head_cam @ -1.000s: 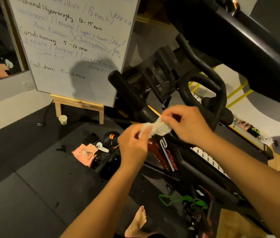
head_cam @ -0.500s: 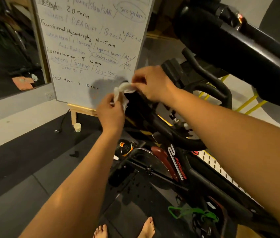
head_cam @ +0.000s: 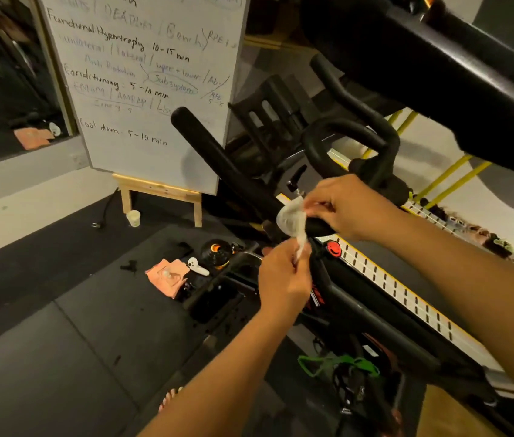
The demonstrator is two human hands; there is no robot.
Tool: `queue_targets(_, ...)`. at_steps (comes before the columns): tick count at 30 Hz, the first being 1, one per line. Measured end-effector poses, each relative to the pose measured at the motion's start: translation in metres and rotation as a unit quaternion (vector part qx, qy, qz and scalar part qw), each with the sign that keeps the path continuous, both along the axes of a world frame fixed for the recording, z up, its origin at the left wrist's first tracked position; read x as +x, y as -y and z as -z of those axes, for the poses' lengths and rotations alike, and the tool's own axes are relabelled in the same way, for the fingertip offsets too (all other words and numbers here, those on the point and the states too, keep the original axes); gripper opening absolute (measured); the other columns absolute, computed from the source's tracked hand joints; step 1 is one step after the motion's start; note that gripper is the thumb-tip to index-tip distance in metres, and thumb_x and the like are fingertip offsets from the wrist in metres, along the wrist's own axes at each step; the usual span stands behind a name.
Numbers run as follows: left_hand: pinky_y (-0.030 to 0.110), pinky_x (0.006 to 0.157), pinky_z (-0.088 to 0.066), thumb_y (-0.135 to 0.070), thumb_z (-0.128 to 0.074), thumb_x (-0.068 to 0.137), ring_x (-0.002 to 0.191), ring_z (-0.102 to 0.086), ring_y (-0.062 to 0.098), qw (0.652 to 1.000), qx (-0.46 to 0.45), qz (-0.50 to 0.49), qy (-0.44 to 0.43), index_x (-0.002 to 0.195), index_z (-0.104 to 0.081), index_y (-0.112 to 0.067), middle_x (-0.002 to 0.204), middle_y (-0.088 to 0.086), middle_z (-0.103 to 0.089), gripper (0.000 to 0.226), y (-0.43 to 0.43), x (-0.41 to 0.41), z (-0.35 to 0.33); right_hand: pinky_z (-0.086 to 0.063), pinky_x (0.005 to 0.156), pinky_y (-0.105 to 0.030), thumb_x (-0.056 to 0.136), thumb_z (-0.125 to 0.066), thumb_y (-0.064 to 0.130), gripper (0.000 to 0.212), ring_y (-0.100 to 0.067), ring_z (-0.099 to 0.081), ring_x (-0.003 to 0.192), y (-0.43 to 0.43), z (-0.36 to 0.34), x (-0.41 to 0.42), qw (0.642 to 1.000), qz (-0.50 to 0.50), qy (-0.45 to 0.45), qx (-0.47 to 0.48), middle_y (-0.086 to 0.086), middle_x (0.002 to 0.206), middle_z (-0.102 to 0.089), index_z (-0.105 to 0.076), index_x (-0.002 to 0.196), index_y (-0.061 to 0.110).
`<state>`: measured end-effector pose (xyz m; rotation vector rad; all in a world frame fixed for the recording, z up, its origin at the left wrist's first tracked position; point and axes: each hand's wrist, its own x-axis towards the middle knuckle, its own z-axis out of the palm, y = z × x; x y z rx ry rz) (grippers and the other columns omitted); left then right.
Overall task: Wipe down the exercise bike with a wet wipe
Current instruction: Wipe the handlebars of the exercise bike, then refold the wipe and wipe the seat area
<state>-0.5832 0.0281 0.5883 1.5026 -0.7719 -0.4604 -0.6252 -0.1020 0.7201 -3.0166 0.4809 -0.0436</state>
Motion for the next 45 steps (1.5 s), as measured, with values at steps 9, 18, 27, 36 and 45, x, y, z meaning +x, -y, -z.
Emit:
queue_targets(9,0.036,0.071,-0.047,-0.029,-0.059,0.096,0.075,-0.059,0.023,0.968,0.135,0.207,0.041,0.086,-0.069,-0.003,0.082,0.014,-0.064,0.029,0.048,-0.124,-0.041,-0.046,0.064,-0.028,0.089,-0.067,0.028,0.01,-0.012,-0.061,0.075,0.045,0.02,-0.225,0.933,0.32,0.055,0.152,0.007,0.079,-0.067,-0.067,0.08,0.028)
queue_targets(18,0.048,0.078,-0.052,-0.018,-0.077,0.072,0.08,-0.063,0.036,0.966,0.079,0.138,-0.206,0.075,-0.056,-0.021,0.086,0.021,-0.061,0.021,0.044,-0.196,-0.043,-0.06,0.076,-0.037,0.076,-0.067,0.022,0.036,-0.026,-0.069,0.09,-0.011,0.055,-0.306,0.388,0.364,0.339,0.776,-0.018,0.106,-0.071,-0.068,0.108,0.007)
queue_targets(27,0.022,0.06,-0.051,-0.012,-0.05,0.101,0.067,-0.061,0.006,0.969,0.142,0.118,-0.166,0.091,-0.06,-0.014,0.071,-0.008,-0.065,0.014,0.068,-0.198,-0.01,-0.053,0.065,-0.026,0.088,-0.067,0.014,0.019,-0.012,-0.07,0.076,-0.005,0.099,-0.326,0.581,0.367,0.158,0.709,-0.006,0.094,-0.074,-0.072,0.106,0.013)
queue_targets(36,0.022,0.041,-0.037,-0.022,-0.044,0.105,0.045,-0.047,0.012,0.953,0.161,0.154,-0.205,0.102,-0.058,-0.013,0.061,0.007,-0.055,0.017,0.092,-0.209,0.018,-0.054,0.084,-0.026,0.096,-0.058,0.02,0.023,-0.003,-0.066,0.093,0.002,0.115,-0.319,0.613,0.508,0.352,0.492,0.014,0.095,-0.073,-0.075,0.094,0.036)
queue_targets(45,0.023,0.066,-0.048,-0.026,-0.051,0.091,0.078,-0.057,0.013,0.934,0.028,0.293,-0.203,0.08,-0.065,-0.017,0.081,0.002,-0.061,0.02,0.14,-0.255,-0.054,-0.057,0.076,-0.023,0.096,-0.056,0.013,0.023,-0.009,-0.069,0.089,-0.013,0.038,-0.383,0.633,0.552,0.459,0.289,0.011,0.093,-0.073,-0.072,0.102,0.028)
